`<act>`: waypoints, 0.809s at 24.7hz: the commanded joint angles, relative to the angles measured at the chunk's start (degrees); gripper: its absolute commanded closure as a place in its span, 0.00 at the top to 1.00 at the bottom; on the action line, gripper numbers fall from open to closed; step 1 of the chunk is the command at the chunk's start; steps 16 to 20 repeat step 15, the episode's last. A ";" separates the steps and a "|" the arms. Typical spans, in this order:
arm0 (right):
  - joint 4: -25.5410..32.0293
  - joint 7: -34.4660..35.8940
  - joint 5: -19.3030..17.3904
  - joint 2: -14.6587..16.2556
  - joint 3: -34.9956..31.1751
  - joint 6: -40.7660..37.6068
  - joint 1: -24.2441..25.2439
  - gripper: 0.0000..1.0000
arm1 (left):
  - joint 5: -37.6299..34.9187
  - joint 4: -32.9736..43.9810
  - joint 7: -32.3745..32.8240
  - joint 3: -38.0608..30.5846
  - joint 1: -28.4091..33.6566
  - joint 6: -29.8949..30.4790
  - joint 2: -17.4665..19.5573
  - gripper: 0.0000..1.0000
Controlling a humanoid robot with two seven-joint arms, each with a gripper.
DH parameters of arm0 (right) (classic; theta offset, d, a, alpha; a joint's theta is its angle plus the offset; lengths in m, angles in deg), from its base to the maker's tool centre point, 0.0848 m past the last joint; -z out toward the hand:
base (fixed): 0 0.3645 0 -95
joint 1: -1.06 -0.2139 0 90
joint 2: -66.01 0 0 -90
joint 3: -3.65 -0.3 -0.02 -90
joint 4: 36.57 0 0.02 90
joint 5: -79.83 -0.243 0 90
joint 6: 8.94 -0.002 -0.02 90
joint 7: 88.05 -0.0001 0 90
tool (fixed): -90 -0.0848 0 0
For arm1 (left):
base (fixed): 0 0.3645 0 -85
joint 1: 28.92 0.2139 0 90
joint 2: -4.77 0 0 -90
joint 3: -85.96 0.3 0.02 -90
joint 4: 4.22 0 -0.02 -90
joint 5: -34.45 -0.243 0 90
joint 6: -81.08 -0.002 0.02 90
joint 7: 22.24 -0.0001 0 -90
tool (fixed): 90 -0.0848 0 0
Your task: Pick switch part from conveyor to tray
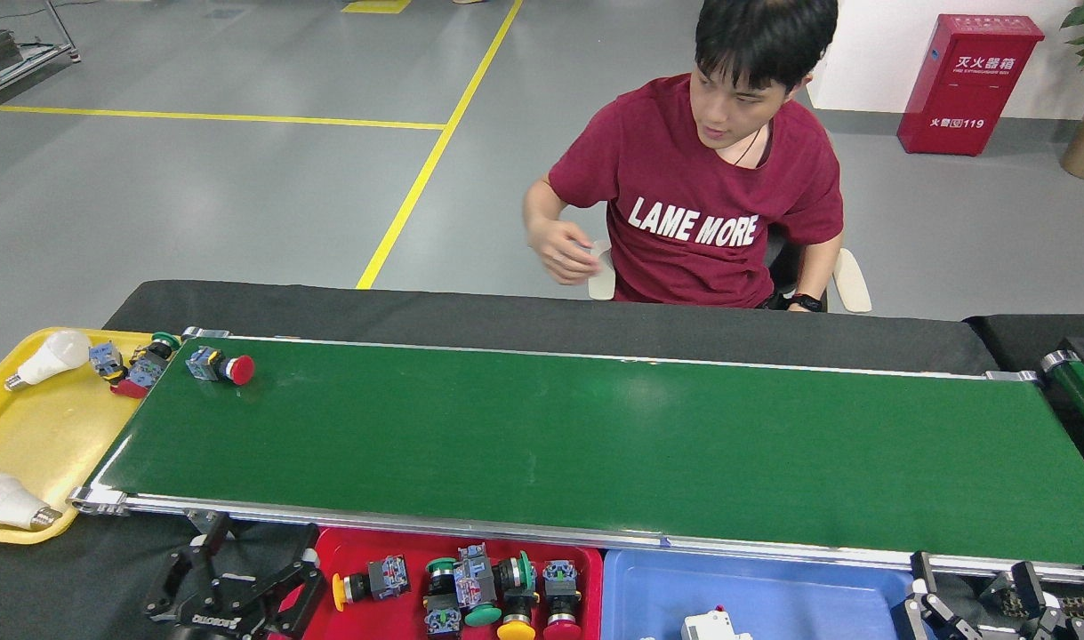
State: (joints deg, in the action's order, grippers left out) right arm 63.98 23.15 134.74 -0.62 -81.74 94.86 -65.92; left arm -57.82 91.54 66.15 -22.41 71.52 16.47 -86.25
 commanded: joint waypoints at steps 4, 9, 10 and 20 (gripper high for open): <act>0.78 -3.62 -0.07 0.53 -2.05 0.09 -0.61 0.98 | 0.51 0.39 -0.41 0.09 -1.03 0.71 0.41 1.00; 0.78 -7.76 0.37 1.14 -4.16 0.09 -1.93 0.99 | 0.51 0.39 -0.24 0.09 -1.03 0.71 0.32 1.00; 0.78 -7.93 0.37 1.14 -4.69 0.09 -2.19 0.99 | 0.51 0.39 -0.24 0.00 -1.12 0.63 0.32 1.00; 0.78 -7.93 0.37 1.14 -4.69 0.18 -2.37 0.99 | 1.91 0.30 -0.15 -0.53 -1.47 0.27 0.15 1.00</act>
